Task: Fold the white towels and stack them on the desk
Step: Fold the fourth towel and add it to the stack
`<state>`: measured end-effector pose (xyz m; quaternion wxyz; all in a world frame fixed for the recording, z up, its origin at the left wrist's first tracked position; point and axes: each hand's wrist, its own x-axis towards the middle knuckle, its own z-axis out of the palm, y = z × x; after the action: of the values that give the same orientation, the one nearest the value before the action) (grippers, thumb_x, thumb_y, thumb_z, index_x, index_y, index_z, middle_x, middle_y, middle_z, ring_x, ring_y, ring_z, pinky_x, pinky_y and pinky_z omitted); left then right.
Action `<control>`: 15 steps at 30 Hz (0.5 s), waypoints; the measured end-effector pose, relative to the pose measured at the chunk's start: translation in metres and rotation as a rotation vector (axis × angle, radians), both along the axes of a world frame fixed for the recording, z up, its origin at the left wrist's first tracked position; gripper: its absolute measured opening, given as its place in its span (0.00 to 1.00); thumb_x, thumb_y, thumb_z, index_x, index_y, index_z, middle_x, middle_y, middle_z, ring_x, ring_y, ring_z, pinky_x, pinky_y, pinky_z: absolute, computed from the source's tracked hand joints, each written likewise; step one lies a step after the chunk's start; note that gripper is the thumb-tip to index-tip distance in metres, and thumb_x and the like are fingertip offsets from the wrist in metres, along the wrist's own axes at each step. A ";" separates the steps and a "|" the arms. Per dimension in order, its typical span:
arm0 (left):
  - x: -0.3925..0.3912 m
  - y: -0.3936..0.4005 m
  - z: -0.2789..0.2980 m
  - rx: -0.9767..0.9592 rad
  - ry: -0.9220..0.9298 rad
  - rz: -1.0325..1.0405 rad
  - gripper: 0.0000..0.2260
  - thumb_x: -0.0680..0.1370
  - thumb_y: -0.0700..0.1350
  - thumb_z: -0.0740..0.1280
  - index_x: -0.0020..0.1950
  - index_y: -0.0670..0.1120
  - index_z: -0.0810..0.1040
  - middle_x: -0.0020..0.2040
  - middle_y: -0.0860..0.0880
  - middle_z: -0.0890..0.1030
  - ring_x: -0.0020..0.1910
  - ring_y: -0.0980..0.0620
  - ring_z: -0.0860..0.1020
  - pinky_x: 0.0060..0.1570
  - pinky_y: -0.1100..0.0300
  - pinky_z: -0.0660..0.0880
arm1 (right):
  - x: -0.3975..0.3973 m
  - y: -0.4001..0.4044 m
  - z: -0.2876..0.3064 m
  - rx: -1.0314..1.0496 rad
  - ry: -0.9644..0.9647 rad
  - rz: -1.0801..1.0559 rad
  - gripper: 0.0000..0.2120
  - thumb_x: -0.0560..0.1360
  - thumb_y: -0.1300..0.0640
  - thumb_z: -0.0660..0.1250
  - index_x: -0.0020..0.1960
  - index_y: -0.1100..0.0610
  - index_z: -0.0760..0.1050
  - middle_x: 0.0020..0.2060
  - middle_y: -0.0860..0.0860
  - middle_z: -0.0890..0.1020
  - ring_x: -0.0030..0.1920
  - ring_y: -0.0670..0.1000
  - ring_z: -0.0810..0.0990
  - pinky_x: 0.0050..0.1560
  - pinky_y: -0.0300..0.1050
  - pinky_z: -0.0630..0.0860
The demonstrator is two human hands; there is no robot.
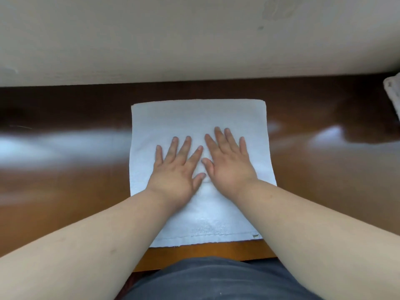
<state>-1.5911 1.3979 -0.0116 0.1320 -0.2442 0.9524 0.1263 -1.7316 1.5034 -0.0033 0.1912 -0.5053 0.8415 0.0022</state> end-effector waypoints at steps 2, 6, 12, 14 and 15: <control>0.002 -0.001 -0.004 -0.020 -0.060 0.007 0.41 0.70 0.78 0.42 0.77 0.62 0.33 0.78 0.52 0.30 0.76 0.46 0.28 0.71 0.37 0.29 | -0.009 0.010 -0.008 0.045 0.040 0.028 0.35 0.79 0.33 0.41 0.82 0.46 0.39 0.81 0.49 0.39 0.80 0.52 0.34 0.78 0.59 0.35; -0.009 -0.028 0.002 -0.007 -0.116 0.031 0.50 0.60 0.84 0.44 0.76 0.64 0.33 0.79 0.51 0.32 0.76 0.44 0.28 0.70 0.35 0.30 | -0.041 0.003 -0.007 0.067 0.030 -0.109 0.41 0.74 0.26 0.41 0.81 0.44 0.40 0.81 0.50 0.39 0.80 0.53 0.33 0.78 0.61 0.35; -0.040 -0.085 0.004 -0.035 -0.006 0.036 0.39 0.71 0.77 0.40 0.79 0.61 0.41 0.81 0.50 0.40 0.79 0.46 0.37 0.75 0.40 0.37 | -0.072 -0.037 -0.002 0.017 0.057 0.000 0.37 0.77 0.30 0.44 0.82 0.44 0.46 0.82 0.51 0.43 0.80 0.54 0.37 0.77 0.63 0.37; -0.040 -0.101 -0.001 -0.098 -0.050 0.047 0.38 0.72 0.75 0.41 0.79 0.62 0.41 0.81 0.50 0.39 0.79 0.46 0.38 0.75 0.40 0.39 | -0.094 -0.040 -0.004 0.073 0.115 -0.047 0.38 0.78 0.30 0.44 0.82 0.45 0.43 0.82 0.51 0.43 0.81 0.55 0.39 0.78 0.62 0.39; -0.040 -0.107 -0.002 -0.113 -0.064 0.047 0.37 0.72 0.75 0.41 0.79 0.62 0.40 0.81 0.50 0.39 0.79 0.45 0.38 0.75 0.40 0.40 | -0.105 -0.042 -0.004 0.078 0.116 -0.086 0.37 0.78 0.30 0.44 0.82 0.45 0.43 0.82 0.52 0.44 0.81 0.55 0.39 0.78 0.62 0.40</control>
<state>-1.6313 1.2911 -0.0134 0.1452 -0.2776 0.9473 0.0675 -1.8362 1.4615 -0.0075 0.1614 -0.4602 0.8712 0.0560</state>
